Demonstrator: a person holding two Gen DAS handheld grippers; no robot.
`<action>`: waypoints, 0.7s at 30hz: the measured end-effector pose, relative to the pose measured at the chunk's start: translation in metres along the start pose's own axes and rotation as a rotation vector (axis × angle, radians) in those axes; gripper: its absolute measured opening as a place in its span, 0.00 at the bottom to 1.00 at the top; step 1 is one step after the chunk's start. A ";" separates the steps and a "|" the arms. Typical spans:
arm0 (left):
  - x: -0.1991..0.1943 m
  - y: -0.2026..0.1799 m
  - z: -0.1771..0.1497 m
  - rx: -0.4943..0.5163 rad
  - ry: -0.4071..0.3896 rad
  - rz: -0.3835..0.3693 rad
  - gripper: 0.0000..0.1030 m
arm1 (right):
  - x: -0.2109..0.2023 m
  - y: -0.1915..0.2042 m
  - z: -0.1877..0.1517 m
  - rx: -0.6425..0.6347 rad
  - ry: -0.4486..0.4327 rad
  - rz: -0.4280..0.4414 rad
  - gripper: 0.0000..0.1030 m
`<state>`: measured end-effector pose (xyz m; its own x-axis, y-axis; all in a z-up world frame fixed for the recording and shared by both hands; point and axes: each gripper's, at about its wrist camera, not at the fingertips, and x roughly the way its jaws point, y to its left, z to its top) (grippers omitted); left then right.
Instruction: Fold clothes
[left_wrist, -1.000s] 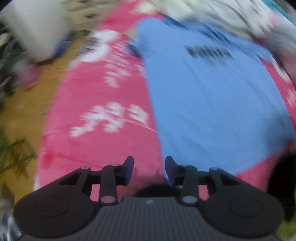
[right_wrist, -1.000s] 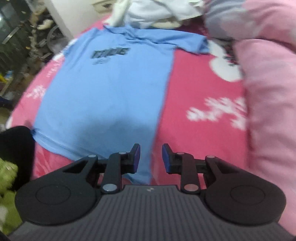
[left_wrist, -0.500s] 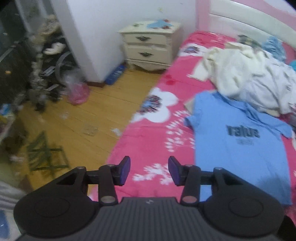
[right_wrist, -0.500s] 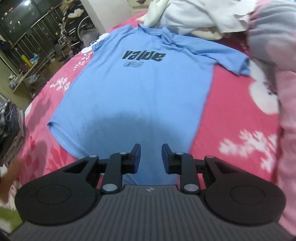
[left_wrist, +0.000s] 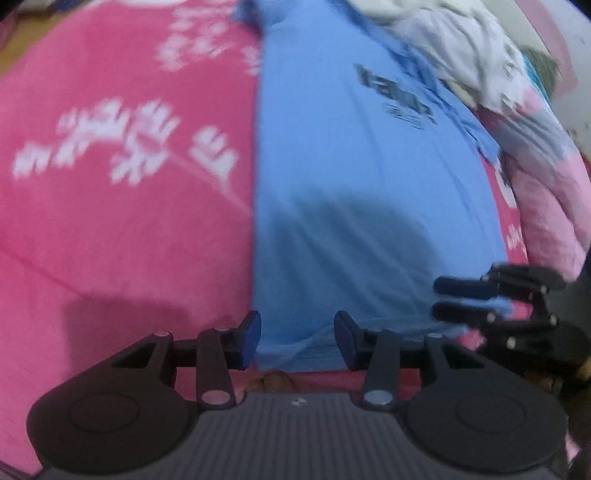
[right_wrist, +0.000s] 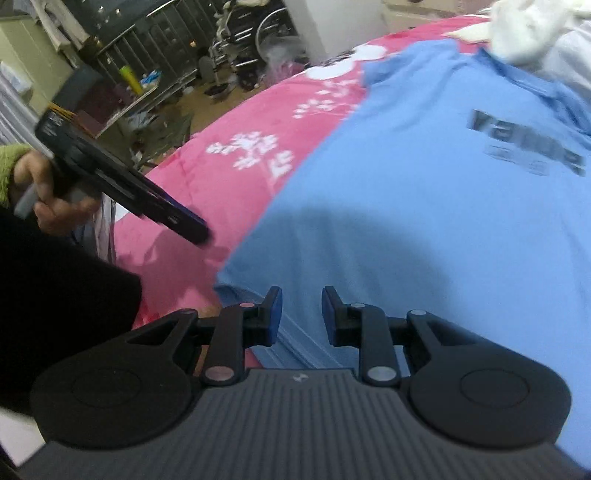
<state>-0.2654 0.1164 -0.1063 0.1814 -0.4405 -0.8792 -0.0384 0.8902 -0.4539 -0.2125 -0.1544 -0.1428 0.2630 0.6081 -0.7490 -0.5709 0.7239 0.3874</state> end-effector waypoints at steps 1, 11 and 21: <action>0.005 0.008 -0.001 -0.015 0.005 -0.008 0.35 | 0.010 0.004 0.003 0.021 0.004 -0.003 0.21; 0.009 0.022 -0.019 0.026 -0.018 -0.052 0.32 | 0.052 0.036 -0.044 0.142 0.218 -0.115 0.18; 0.042 0.002 -0.026 0.066 0.060 0.010 0.33 | 0.022 -0.003 -0.041 0.269 0.000 -0.243 0.19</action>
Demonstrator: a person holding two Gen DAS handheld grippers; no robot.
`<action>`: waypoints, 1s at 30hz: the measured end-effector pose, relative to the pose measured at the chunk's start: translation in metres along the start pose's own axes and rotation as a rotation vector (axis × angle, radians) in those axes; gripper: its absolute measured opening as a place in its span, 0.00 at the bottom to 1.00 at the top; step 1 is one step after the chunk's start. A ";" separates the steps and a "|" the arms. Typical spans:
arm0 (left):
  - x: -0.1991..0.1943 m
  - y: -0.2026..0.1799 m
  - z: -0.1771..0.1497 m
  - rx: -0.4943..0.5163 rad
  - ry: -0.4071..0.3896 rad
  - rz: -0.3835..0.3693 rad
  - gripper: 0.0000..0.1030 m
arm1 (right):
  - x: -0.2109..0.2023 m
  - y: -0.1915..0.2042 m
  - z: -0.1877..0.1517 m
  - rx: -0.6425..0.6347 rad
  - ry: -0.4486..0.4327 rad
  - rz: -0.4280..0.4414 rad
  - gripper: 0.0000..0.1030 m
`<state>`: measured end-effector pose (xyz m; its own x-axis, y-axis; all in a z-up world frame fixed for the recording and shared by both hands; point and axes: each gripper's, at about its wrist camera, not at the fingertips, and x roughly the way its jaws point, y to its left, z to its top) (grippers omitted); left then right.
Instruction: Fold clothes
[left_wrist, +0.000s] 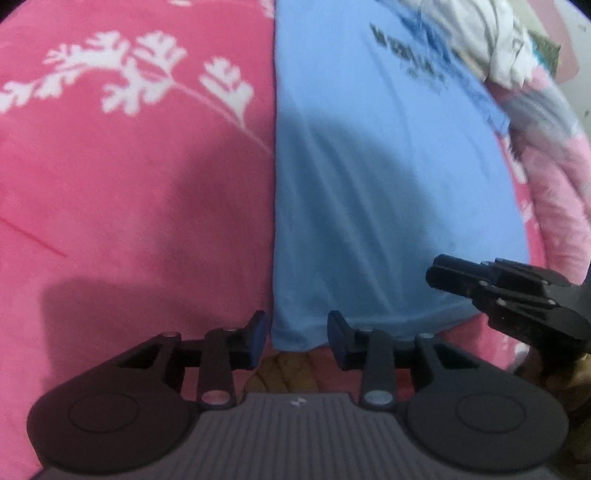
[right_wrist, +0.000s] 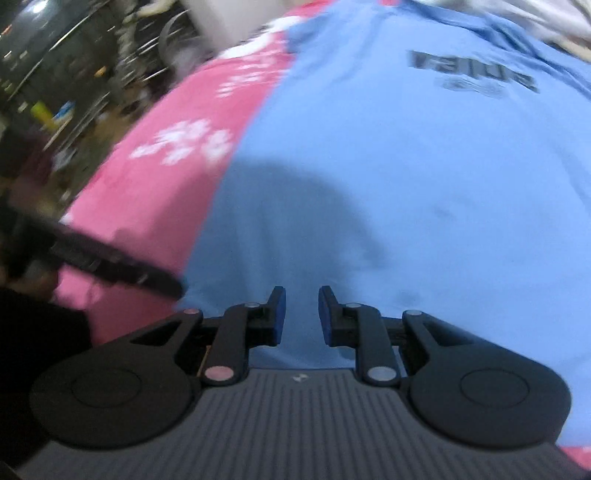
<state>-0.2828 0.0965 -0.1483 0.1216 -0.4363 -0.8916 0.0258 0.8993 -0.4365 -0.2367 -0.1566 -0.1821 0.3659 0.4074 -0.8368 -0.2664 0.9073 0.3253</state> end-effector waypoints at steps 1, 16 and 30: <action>0.003 -0.003 -0.002 0.002 -0.002 0.014 0.31 | 0.003 -0.008 -0.011 0.028 0.024 -0.007 0.18; 0.024 -0.025 -0.006 -0.004 -0.023 0.157 0.18 | -0.171 -0.247 -0.045 0.486 -0.068 -0.354 0.33; -0.044 -0.015 -0.012 0.014 -0.182 0.010 0.05 | -0.202 -0.245 -0.038 0.649 -0.019 -0.055 0.03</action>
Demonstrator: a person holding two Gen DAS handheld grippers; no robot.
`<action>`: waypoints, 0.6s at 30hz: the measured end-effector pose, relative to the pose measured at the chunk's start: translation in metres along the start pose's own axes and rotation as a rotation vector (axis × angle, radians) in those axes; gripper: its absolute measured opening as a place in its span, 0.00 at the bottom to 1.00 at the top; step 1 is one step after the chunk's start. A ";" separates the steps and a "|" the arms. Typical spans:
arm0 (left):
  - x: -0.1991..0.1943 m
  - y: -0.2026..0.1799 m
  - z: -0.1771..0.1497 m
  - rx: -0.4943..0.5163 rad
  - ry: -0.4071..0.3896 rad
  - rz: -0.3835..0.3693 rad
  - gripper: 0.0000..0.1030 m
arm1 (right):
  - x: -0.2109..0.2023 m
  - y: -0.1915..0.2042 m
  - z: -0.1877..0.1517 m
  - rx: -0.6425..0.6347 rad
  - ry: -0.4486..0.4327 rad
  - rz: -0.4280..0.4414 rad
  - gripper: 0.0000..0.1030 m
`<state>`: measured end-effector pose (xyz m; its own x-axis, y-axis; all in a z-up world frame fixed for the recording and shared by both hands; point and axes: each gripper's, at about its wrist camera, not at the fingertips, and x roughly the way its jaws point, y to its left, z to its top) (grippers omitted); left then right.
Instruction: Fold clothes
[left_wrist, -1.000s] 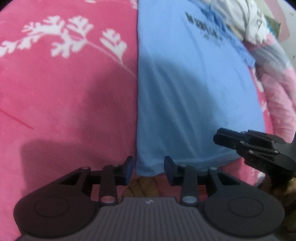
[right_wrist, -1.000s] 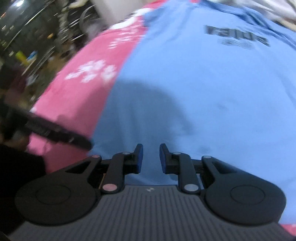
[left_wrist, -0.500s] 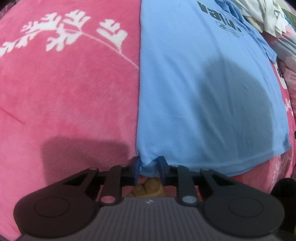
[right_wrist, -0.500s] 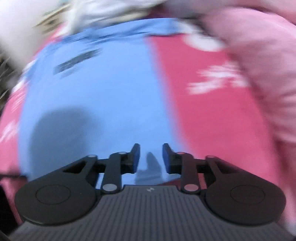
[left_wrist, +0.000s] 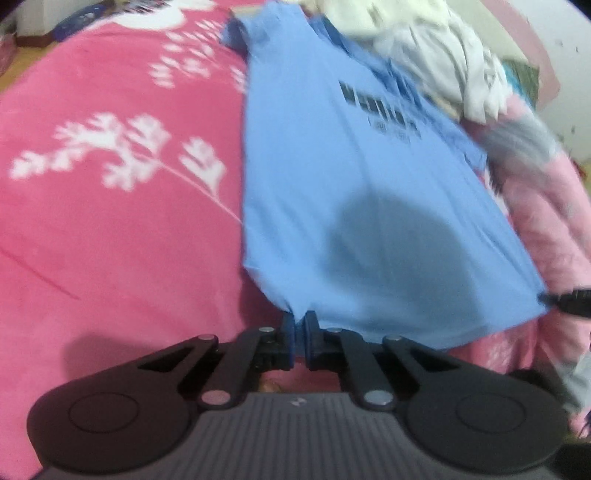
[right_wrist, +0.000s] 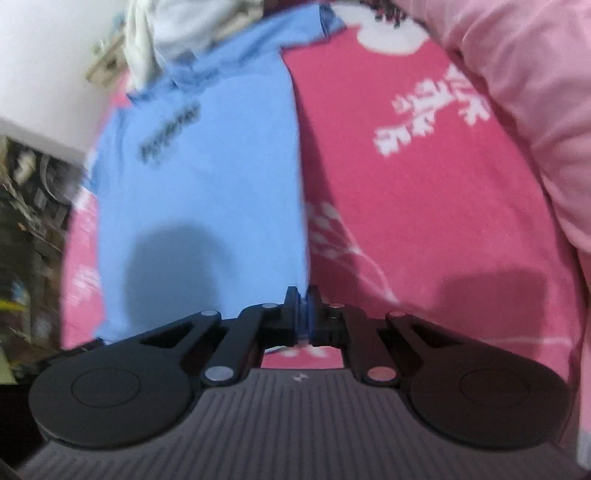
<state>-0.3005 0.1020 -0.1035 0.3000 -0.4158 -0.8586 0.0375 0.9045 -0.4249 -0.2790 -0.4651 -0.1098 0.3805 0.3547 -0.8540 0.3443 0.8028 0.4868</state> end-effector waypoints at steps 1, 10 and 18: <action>0.002 0.004 -0.002 -0.004 0.016 0.010 0.05 | 0.005 -0.003 -0.003 0.026 0.025 -0.005 0.03; 0.012 0.001 -0.018 0.055 0.145 0.063 0.05 | 0.021 -0.016 -0.028 0.122 0.162 -0.033 0.02; 0.027 0.002 -0.029 0.124 0.209 0.145 0.05 | 0.031 -0.013 -0.038 0.037 0.223 -0.142 0.03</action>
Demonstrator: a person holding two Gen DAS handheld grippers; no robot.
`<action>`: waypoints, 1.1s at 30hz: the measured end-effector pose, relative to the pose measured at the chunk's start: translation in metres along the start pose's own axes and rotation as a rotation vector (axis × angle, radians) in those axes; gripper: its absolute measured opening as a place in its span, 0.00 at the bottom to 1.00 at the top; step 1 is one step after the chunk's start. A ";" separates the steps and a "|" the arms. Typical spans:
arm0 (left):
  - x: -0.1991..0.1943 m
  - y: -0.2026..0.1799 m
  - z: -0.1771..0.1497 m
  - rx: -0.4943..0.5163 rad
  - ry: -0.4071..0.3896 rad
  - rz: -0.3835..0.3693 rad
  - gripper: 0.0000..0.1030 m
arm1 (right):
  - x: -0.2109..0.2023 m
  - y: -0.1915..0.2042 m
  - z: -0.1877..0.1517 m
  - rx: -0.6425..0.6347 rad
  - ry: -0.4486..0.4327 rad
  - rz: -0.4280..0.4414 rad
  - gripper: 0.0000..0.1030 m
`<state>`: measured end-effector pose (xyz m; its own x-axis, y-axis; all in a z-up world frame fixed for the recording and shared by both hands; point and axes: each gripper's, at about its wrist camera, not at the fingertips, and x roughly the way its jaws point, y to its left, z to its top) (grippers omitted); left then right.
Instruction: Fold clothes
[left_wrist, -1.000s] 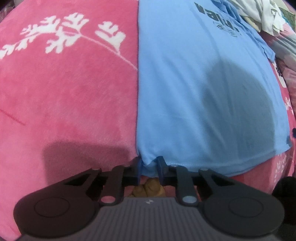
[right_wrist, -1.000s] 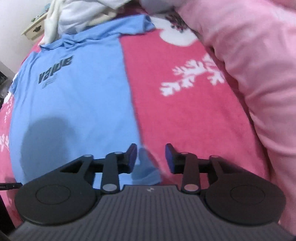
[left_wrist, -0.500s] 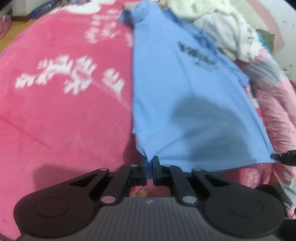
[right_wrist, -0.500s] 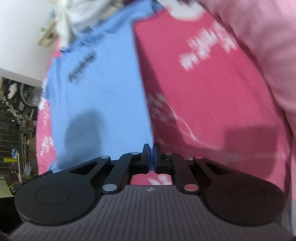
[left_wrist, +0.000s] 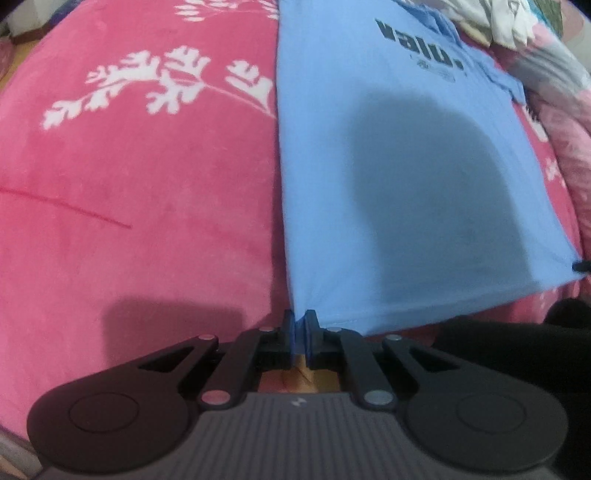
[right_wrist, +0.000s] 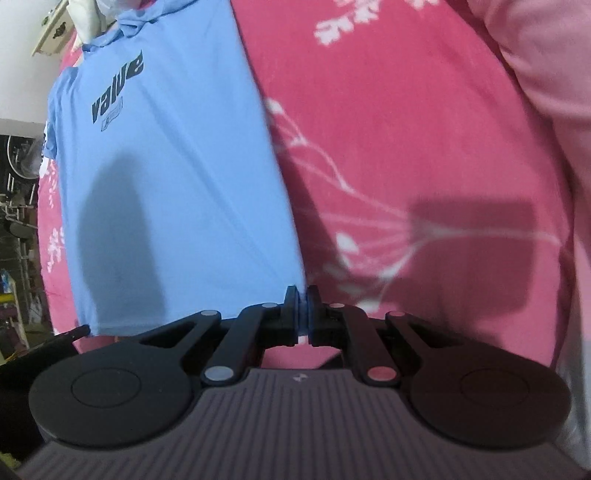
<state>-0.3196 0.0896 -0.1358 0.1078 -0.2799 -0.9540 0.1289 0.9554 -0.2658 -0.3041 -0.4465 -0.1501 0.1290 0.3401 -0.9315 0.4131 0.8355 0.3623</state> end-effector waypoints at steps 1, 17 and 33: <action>0.005 -0.002 0.001 0.004 0.013 0.004 0.05 | 0.005 0.002 0.002 -0.023 0.007 -0.037 0.05; -0.050 0.016 0.084 -0.228 -0.289 0.038 0.39 | -0.038 0.121 0.030 -0.517 -0.399 -0.056 0.50; 0.038 0.125 0.266 -0.886 -0.529 -0.424 0.54 | 0.100 0.481 0.208 -0.635 -0.352 0.326 0.48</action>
<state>-0.0377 0.1739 -0.1680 0.6554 -0.4029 -0.6388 -0.4708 0.4434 -0.7627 0.0946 -0.1003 -0.0756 0.4763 0.5422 -0.6922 -0.2736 0.8396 0.4693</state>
